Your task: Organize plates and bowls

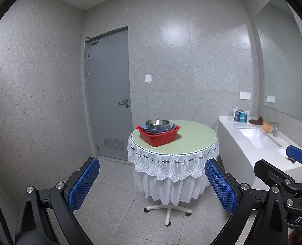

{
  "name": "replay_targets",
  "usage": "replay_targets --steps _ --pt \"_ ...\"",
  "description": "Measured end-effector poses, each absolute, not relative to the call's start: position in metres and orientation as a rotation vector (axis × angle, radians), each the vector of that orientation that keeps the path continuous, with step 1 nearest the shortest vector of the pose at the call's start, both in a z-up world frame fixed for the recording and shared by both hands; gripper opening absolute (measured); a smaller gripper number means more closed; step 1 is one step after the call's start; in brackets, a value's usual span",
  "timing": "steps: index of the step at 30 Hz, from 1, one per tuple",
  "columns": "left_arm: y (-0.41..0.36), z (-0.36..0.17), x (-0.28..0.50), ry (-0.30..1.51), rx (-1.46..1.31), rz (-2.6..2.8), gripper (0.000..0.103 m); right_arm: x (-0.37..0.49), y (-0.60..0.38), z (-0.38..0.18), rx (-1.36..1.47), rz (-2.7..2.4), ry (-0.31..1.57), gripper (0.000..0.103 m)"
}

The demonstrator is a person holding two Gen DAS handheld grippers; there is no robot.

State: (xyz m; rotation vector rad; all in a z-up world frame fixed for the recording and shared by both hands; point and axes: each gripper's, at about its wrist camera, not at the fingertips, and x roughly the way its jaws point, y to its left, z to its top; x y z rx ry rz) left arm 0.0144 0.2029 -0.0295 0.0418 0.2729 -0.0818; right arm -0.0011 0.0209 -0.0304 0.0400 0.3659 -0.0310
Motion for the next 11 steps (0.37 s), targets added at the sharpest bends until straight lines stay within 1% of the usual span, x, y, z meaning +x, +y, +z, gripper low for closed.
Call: replay_targets --steps 5,11 --pt "0.188 -0.029 0.030 0.278 0.067 -0.072 0.102 0.014 0.008 -0.035 0.059 -0.027 0.382 0.103" --pt "0.151 -0.030 0.069 0.302 0.085 -0.058 0.102 0.043 -0.028 -0.043 0.092 -0.018 0.418 0.103"
